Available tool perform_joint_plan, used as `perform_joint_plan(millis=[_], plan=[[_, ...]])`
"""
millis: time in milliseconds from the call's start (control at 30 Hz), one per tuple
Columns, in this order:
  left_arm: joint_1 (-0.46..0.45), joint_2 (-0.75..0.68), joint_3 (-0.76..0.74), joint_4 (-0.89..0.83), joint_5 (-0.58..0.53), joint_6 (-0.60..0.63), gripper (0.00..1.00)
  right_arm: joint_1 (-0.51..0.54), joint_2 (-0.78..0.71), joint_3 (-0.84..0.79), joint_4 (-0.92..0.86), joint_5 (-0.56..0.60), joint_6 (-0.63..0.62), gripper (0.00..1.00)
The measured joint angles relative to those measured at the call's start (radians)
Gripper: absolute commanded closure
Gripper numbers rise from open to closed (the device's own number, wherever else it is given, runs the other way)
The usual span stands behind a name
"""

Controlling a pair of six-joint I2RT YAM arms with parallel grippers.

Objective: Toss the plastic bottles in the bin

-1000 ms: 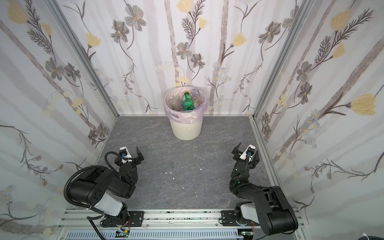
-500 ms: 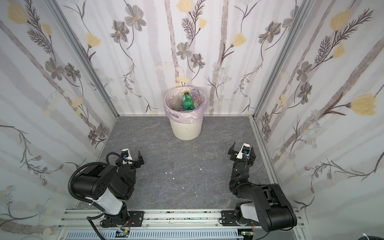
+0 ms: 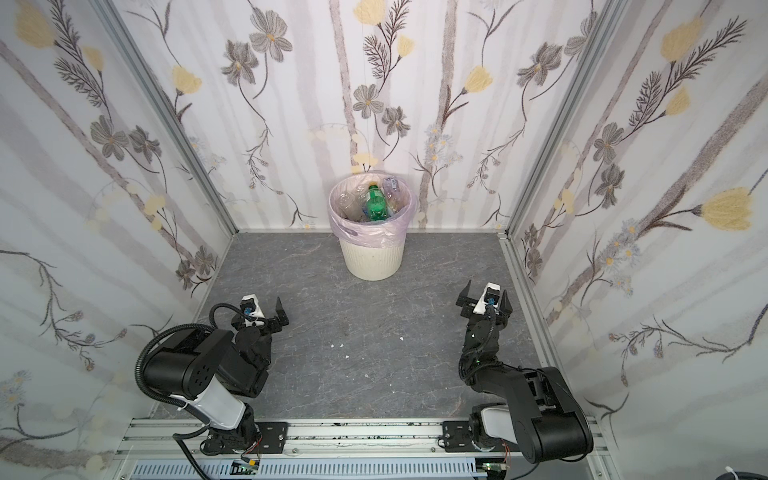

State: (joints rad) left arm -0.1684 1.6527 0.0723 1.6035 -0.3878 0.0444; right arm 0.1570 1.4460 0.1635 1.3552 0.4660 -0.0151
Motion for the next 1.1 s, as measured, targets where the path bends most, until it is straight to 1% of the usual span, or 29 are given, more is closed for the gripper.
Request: perform_joint_plan(millis=[133, 233, 333, 400, 500, 1100], plan=[[0.0, -0.002, 0.0, 0.0, 0.002, 0.0, 0.0, -0.023, 0.012, 0.05, -0.072, -0.031, 0.014, 0.0], [0.0, -0.003, 0.0, 0.0, 0.007, -0.001, 0.0, -0.065, 0.019, 0.071, -0.113, -0.093, 0.04, 0.0], [0.0, -0.003, 0.0, 0.0, 0.007, -0.001, 0.0, -0.108, 0.05, 0.02, -0.067, -0.132, 0.067, 0.0], [0.0, -0.003, 0.0, 0.0, 0.007, -0.002, 0.0, -0.114, 0.047, 0.012, -0.094, -0.147, 0.08, 0.0], [0.0, -0.003, 0.0, 0.0, 0.007, -0.003, 0.0, -0.114, 0.054, 0.007, -0.053, -0.174, 0.085, 0.0], [0.0, -0.003, 0.0, 0.0, 0.007, -0.003, 0.0, -0.112, 0.054, 0.008, -0.048, -0.18, 0.086, 0.0]])
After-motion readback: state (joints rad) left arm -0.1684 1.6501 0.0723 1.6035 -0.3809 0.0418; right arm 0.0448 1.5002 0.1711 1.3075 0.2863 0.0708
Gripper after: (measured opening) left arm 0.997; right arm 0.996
